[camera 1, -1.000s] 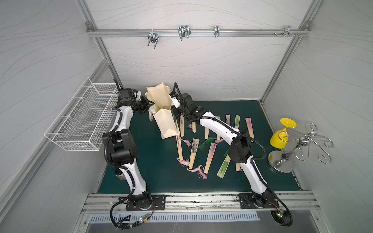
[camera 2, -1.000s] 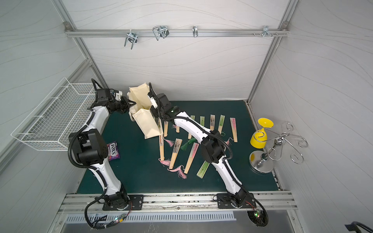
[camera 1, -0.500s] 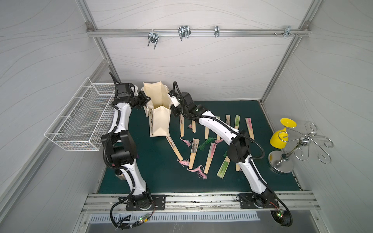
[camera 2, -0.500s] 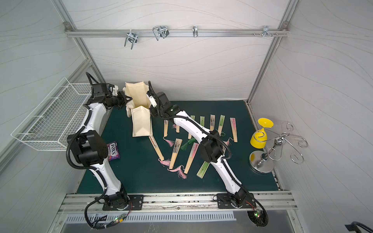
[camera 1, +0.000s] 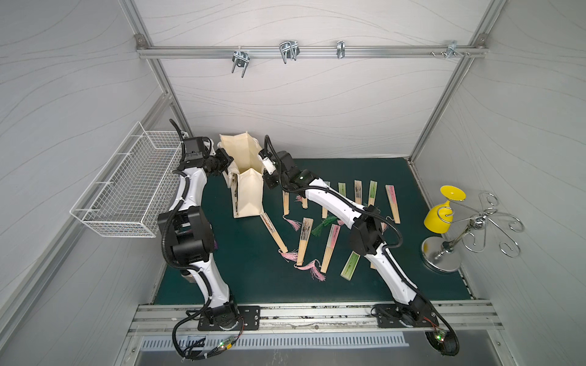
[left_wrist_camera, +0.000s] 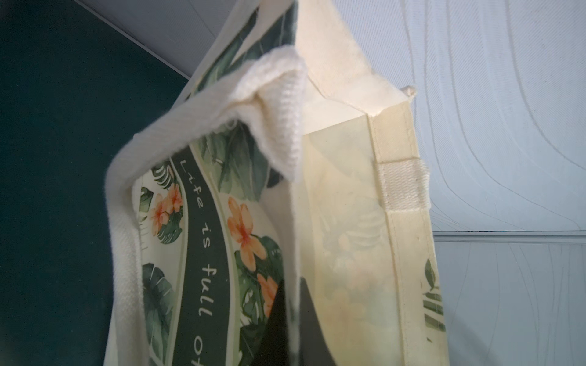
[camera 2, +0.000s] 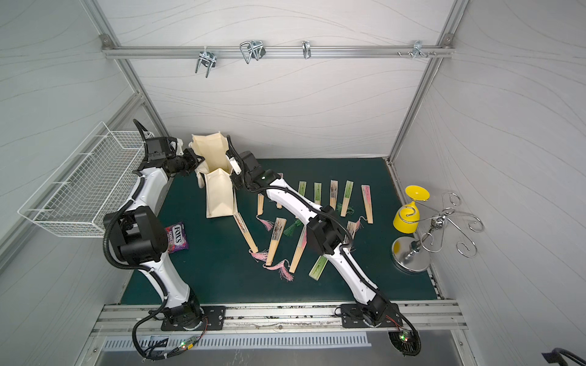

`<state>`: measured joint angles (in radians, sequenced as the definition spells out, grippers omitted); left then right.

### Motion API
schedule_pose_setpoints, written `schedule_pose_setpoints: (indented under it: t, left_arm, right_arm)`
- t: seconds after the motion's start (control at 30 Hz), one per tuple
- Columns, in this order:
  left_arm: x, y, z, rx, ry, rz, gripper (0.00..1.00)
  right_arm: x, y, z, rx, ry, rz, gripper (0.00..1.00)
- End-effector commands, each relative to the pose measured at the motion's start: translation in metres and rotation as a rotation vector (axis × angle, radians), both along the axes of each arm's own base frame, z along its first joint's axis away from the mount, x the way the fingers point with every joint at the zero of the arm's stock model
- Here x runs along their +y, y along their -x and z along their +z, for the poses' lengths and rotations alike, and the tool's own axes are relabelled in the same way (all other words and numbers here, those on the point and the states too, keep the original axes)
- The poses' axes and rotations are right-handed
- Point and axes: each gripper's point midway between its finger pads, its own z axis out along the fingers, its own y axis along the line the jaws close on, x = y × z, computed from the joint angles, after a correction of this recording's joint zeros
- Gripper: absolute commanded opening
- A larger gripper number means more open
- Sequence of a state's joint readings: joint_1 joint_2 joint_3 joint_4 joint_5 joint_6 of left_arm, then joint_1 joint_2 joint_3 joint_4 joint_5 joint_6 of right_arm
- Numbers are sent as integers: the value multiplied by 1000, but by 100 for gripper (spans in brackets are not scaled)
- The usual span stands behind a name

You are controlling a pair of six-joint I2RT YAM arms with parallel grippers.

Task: Take out the folding fans from the tote bags
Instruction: Adjust the canvas bag at the center of the board.

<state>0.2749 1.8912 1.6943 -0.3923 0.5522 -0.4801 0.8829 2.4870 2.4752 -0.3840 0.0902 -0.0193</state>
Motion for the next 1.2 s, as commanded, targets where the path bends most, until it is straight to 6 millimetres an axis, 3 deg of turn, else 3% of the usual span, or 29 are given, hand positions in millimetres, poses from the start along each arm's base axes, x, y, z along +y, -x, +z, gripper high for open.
schedule_pose_setpoints:
  t: [0.0,0.13,0.37,0.63,0.77,0.93,1.17]
  left_arm:
    - [34,-12,26,-118,-15,58,0]
    - [29,-14,19,-99,24,34,5]
    - [26,-9,28,-101,13,21,31]
    - [39,7,56,-87,-93,86,75]
    - [50,23,68,-54,-172,151,90]
    - [55,50,84,-32,-244,195,99]
    - [38,92,103,-60,-267,176,99]
  right_arm:
    - [-6,-6,3,-2,10,-15,17]
    - [-15,-10,10,-12,4,-41,18]
    - [-25,-11,26,-33,-12,-61,25]
    - [-26,5,24,7,-32,-27,50]
    - [-28,17,26,20,-34,-11,59]
    - [-39,36,32,56,-60,3,64]
    - [-64,67,46,121,-113,-3,69]
